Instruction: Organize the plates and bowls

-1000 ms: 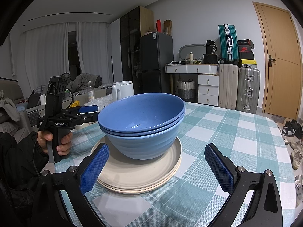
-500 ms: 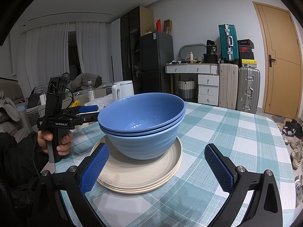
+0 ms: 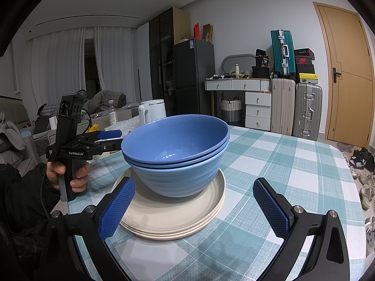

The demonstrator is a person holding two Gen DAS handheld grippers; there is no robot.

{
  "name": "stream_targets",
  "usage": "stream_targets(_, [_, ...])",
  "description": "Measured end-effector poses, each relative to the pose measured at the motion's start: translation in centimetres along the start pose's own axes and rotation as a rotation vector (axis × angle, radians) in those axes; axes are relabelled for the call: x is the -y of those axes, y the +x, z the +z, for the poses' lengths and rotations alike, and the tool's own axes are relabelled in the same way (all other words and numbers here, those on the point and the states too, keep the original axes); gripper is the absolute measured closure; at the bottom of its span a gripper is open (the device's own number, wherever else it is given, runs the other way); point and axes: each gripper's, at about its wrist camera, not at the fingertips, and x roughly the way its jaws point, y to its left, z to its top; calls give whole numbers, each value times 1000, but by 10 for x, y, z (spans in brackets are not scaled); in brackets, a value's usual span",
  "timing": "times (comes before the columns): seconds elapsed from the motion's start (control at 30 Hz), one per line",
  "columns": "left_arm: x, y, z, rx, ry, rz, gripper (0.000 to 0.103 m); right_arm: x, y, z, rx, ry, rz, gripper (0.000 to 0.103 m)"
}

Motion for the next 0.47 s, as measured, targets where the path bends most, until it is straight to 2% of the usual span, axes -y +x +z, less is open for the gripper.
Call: stream_targets(0.47, [1,0,-1,1,1,-2,1,0,0,0,-1,0,0,0])
